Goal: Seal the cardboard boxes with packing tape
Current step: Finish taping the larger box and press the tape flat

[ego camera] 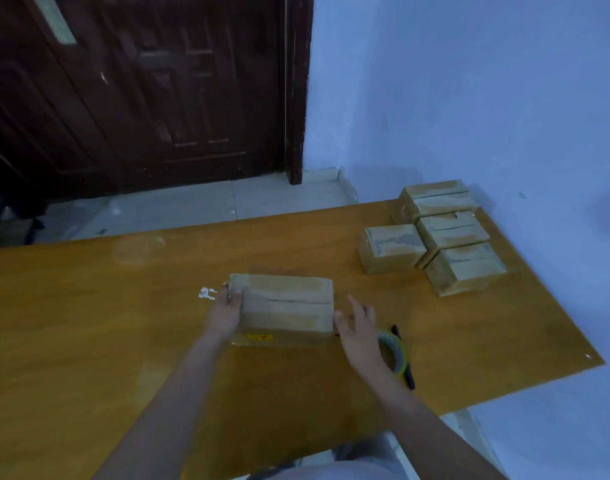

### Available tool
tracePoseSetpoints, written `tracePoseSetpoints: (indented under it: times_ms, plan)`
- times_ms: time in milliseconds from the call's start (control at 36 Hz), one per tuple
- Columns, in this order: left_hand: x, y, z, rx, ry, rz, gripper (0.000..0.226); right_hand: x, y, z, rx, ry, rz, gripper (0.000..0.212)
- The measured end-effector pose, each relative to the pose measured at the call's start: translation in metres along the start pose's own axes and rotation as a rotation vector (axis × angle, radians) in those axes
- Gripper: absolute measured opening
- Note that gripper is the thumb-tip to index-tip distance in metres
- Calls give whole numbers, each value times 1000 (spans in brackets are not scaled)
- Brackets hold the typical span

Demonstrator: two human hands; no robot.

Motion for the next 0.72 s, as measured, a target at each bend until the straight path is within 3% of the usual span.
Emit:
tracePoseSetpoints:
  times_ms: [56, 139, 306, 722]
  plan:
    - [-3, -1, 0, -38, -3, 0, 49, 8, -12, -3, 94, -270, -46, 59]
    - [-12, -2, 0, -56, 39, -7, 41, 11, -28, -1, 132, -406, -73, 51]
    - [-36, -3, -26, 2, 90, -46, 42, 7, -37, 33, 69, -375, -70, 44]
    - [-123, 8, -175, 155, 173, 6, 46, -50, -55, 179, -83, -316, -112, 42]
Point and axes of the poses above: each hand's wrist, its own y-axis away from the middle knuckle, its own z-axis out of the back of the hand, x = y × z, the point moved 3 cm from there along -y, towards the middle knuckle, and after that the axes turned 9 degrees about x, right-handed, at the moved point
